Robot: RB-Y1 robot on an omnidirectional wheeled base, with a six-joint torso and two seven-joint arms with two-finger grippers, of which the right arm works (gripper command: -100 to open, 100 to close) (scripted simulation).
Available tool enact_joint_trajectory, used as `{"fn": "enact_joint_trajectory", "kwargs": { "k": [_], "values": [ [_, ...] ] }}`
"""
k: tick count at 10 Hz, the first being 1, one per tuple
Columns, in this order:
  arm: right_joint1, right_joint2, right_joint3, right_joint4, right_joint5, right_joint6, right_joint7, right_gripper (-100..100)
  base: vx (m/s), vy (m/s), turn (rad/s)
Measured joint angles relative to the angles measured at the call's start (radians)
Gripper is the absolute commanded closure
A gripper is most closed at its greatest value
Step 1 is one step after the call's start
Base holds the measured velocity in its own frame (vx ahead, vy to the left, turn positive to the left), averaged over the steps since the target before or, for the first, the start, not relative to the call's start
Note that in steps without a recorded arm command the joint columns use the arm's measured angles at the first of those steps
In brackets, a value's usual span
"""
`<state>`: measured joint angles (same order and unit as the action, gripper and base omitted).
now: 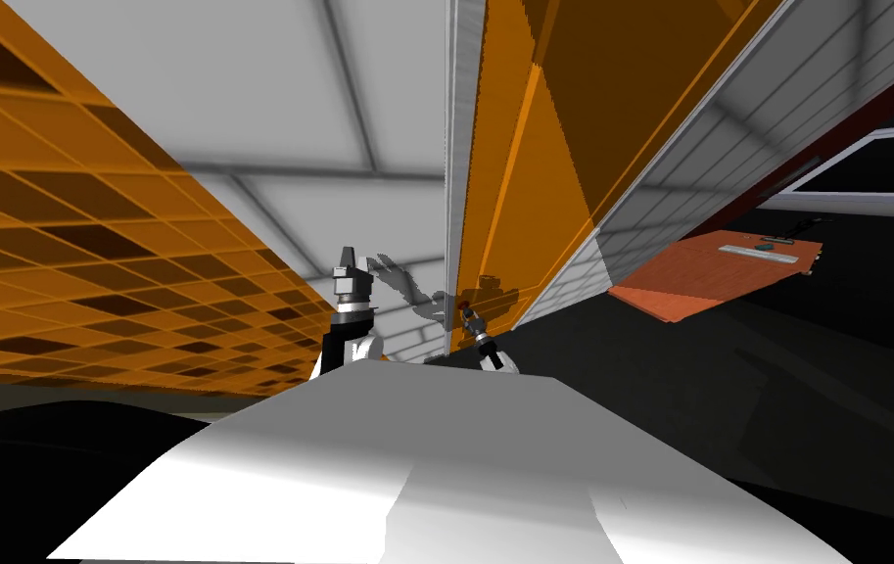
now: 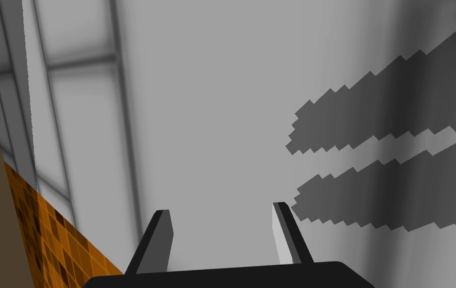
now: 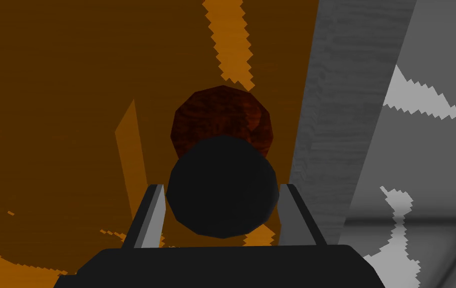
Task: Pull the door open
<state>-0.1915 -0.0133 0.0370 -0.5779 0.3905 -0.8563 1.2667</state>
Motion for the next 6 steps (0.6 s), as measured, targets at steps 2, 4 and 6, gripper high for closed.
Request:
{"fn": "enact_joint_trajectory", "kwargs": {
  "k": [2,4,6],
  "values": [
    [0.008,-0.007,0.001,-0.018,-0.011,0.023,-0.009,100,-0.026,-0.004,0.020],
    [0.041,-0.015,0.009,-0.075,-0.027,0.070,-0.032,100,-0.015,-0.002,0.006],
    [-0.011,-0.017,-0.016,0.024,-0.057,0.038,-0.014,100,-0.012,-0.009,0.028]
  ]
}}
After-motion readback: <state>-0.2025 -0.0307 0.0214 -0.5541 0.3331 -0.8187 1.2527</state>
